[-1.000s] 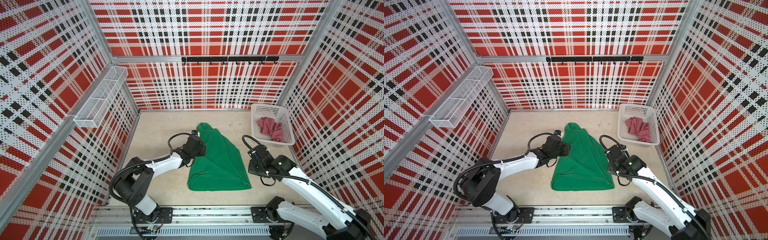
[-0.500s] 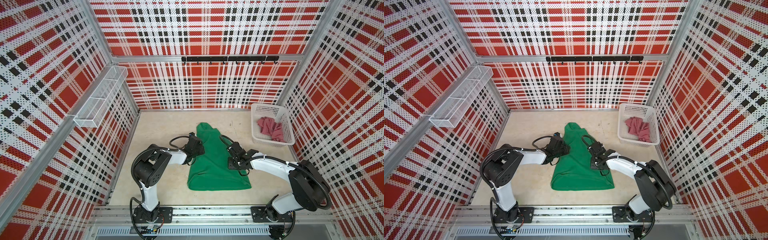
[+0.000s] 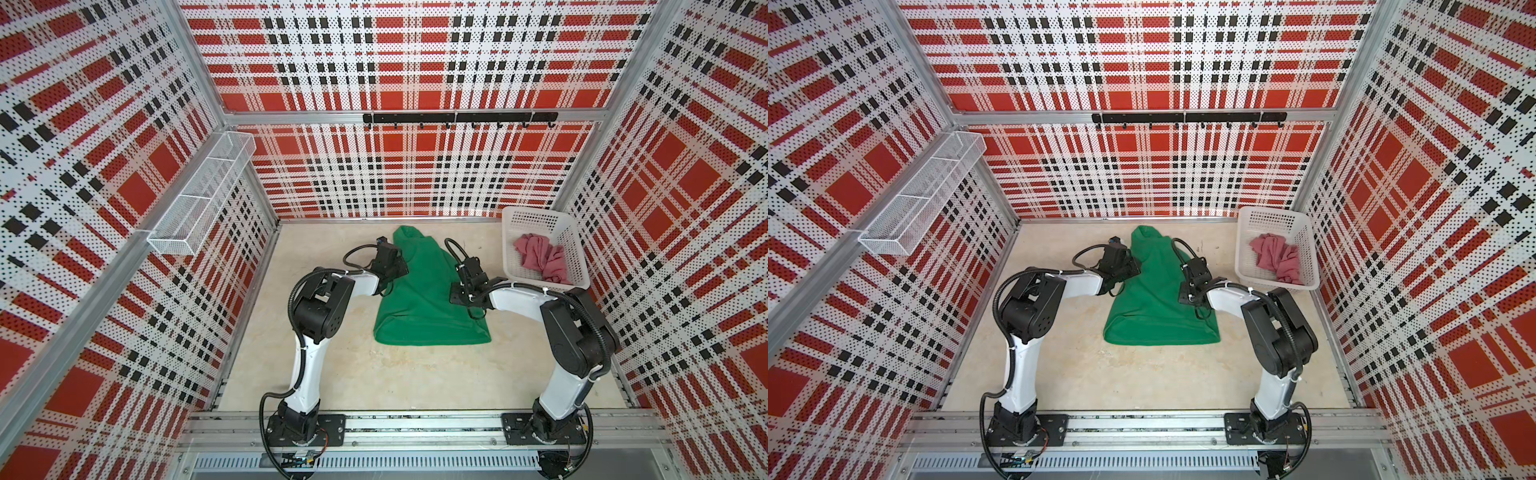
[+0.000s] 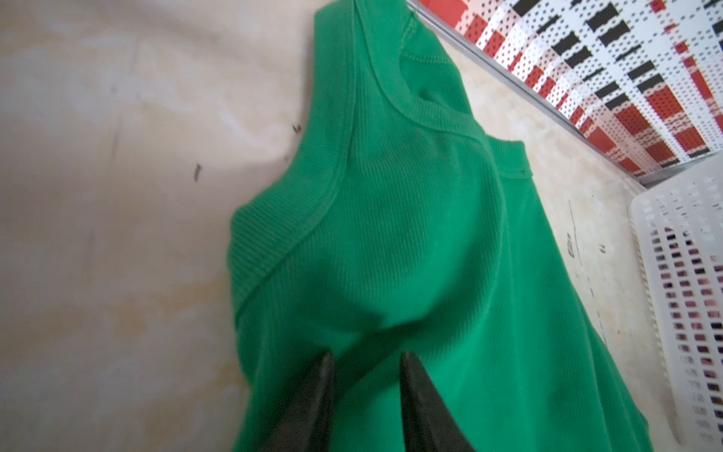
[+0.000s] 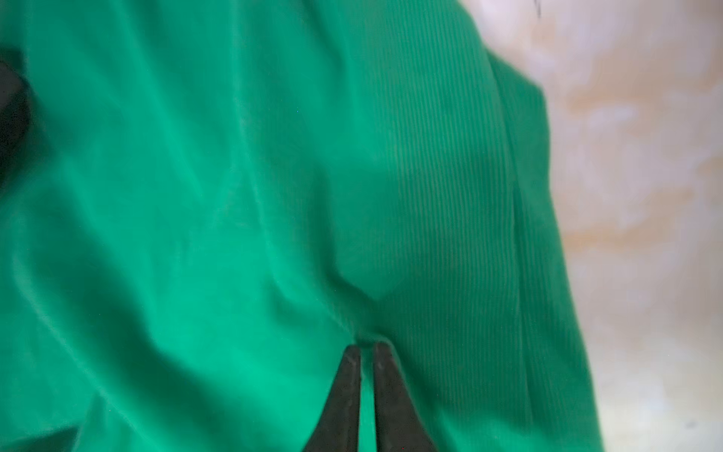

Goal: Fold and stack the tank tops

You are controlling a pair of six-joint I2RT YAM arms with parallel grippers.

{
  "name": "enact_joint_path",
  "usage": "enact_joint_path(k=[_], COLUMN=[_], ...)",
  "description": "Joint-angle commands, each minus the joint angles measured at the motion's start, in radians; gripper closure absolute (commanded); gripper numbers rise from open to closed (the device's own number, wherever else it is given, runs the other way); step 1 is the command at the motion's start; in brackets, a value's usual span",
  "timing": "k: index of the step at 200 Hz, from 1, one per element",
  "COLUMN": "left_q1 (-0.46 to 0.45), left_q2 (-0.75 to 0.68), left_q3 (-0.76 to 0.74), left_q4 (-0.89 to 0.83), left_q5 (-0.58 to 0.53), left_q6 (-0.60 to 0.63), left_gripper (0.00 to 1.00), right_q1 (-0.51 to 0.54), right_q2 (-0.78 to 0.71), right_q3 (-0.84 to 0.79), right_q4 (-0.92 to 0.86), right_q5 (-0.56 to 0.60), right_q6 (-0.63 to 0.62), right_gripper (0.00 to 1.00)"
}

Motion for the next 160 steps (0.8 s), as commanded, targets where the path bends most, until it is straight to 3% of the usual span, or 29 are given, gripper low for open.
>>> enact_joint_path(k=[1,41,79,104,135,160], left_q1=[0.009,0.017,0.031,0.033,0.033,0.024], left_q2=[0.022,0.042,0.050,0.059,0.055,0.024], left_q3=[0.040,0.007,-0.014,-0.014,-0.022,-0.026], left_q4=[-0.059,-0.030,-0.003,0.003,0.005,0.006], left_q5=[0.001,0.037,0.045,0.039,0.036,0.030], left_q6=[0.041,0.014,-0.004,-0.006,-0.002,0.013], left_gripper=[0.67,0.67,0.67,0.67,0.68,0.67], right_q1=[0.015,0.044,0.043,0.025,0.020,0.027], right_q2=[0.010,-0.089,-0.335,-0.465,-0.583,-0.550], right_q3=[-0.020,-0.184,-0.314,-0.382,-0.382,-0.270], right_q4=[-0.056,-0.179,-0.430,-0.546,-0.596,-0.562], right_q5=[-0.076,-0.080,0.013,-0.003,-0.020,-0.028], right_q6=[-0.044,-0.004,0.078,0.121,0.130,0.101], right_gripper=[0.86,0.82,0.81,0.79,0.79,0.79])
